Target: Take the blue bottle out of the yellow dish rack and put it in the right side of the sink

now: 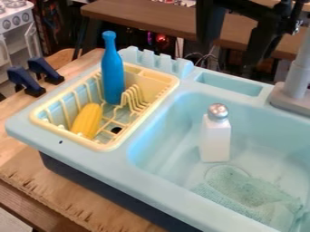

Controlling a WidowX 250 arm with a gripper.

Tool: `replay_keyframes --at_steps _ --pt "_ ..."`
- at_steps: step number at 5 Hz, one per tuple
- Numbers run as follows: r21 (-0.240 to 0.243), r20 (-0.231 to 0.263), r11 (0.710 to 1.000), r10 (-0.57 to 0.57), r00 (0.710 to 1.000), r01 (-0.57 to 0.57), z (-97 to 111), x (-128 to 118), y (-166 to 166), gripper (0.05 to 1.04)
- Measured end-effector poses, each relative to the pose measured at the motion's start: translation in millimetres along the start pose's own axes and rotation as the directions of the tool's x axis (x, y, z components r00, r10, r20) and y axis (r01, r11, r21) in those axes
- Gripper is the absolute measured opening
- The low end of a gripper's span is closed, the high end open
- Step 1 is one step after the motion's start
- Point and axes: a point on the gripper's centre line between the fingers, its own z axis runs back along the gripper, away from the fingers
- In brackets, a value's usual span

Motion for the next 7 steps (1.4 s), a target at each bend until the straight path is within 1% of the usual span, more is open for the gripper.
replay_keyframes --at_steps 1,2,3,4,5,6,7 --pt "0.005 -0.037 1.0 -0.002 0.999 0.002 -11 -1 0 1.003" --pt "0.011 -0.037 0.999 0.037 0.999 -0.036 -17 -8 22 1.003" --pt "0.012 -0.002 0.995 0.097 0.995 -0.097 -7 -19 53 1.003" --pt "0.016 -0.012 0.994 0.111 0.994 -0.111 -5 -24 73 1.003" --pt "-0.016 -0.041 0.993 0.117 0.992 -0.118 -5 -32 93 1.003" --pt "-0.028 -0.025 0.988 0.148 0.989 -0.149 -3 -35 121 1.003" --pt "-0.032 -0.03 0.986 0.165 0.986 -0.166 -4 -30 139 1.003"
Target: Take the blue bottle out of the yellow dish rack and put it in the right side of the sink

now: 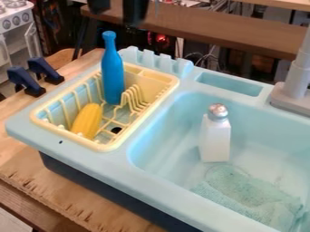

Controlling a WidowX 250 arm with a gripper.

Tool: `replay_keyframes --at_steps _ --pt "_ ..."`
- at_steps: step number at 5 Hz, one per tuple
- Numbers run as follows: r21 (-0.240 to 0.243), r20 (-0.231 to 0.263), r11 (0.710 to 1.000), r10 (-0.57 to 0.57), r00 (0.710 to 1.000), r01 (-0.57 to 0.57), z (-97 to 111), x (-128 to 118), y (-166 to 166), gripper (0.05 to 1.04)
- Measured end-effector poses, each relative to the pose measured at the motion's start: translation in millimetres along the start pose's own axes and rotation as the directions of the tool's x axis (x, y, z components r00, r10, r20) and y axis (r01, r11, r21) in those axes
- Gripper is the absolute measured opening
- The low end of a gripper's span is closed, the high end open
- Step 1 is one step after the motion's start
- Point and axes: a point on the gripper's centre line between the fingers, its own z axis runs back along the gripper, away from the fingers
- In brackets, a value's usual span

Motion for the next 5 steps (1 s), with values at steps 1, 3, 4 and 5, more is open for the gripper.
replay_keyframes --at_steps 1,3,4,5 --pt "0.009 -0.006 1.0 0.001 1.0 -0.001 3 1 10 1.003" --pt "0.008 -0.018 0.999 0.036 0.999 -0.036 -11 3 35 1.003" --pt "0.007 -0.014 0.998 0.061 0.998 -0.061 -14 1 46 1.003" --pt "-0.005 -0.004 0.998 0.068 0.998 -0.068 -23 0 51 1.003"
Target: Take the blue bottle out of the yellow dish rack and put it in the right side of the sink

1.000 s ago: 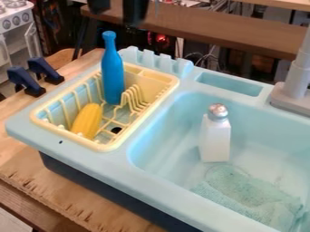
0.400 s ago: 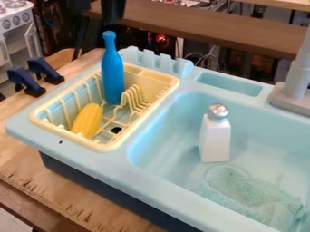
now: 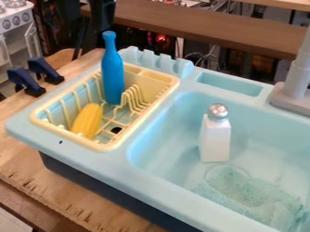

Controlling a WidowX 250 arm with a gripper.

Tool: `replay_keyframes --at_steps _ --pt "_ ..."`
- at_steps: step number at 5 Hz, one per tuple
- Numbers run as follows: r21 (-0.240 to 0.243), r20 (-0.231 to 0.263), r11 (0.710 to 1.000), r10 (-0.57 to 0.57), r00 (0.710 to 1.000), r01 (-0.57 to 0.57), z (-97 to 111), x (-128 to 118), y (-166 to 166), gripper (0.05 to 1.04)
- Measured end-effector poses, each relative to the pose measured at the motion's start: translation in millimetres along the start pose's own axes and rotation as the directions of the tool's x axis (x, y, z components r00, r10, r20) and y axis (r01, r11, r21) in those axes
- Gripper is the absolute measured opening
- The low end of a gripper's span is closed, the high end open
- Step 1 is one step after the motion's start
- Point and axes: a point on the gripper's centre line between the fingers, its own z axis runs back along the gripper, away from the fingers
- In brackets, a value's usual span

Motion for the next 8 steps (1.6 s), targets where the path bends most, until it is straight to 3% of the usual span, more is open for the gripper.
replay_keyframes --at_steps 1,3,7,8 --pt "-0.036 0.018 0.999 -0.007 1.0 0.008 -11 0 3 1.003" --pt "-0.05 0.061 0.999 -0.001 0.998 0.004 -14 5 4 1.003" --pt "-0.101 0.016 0.994 -0.029 0.999 0.03 -42 19 -8 1.003" --pt "-0.107 -0.001 0.994 -0.027 1.0 0.027 -48 20 -8 0.955"
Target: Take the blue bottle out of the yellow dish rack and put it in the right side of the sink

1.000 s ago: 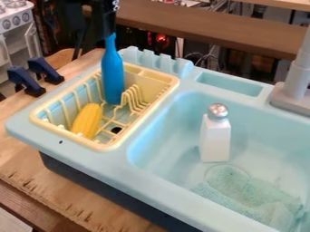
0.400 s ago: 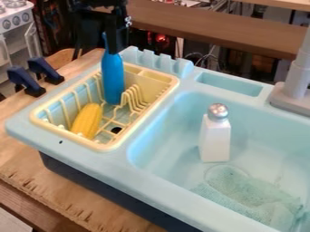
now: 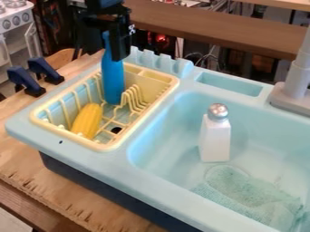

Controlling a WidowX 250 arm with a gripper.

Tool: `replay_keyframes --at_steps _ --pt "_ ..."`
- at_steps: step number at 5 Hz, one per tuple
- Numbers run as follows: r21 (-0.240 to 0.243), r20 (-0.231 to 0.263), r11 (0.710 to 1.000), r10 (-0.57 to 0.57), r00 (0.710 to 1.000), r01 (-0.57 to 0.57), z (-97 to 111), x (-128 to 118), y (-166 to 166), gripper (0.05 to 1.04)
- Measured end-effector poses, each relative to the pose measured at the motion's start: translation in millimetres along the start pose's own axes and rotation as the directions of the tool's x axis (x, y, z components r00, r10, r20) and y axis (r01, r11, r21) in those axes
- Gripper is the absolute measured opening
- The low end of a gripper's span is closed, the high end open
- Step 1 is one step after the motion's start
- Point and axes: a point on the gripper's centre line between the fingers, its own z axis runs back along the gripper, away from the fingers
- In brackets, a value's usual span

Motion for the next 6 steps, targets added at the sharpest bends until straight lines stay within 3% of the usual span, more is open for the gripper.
replay_keyframes --at_steps 2,3,5,6 --pt "0.006 -0.008 1.0 0.025 1.0 -0.025 5 0 -2 0.476" --pt "0.007 -0.016 1.0 0.029 0.999 -0.029 5 -1 -3 0.359" --pt "0.03 -0.034 1.0 0.005 0.999 -0.004 17 0 -16 0.359" --pt "0.095 0.045 0.995 -0.027 0.999 0.023 63 4 -46 0.359"
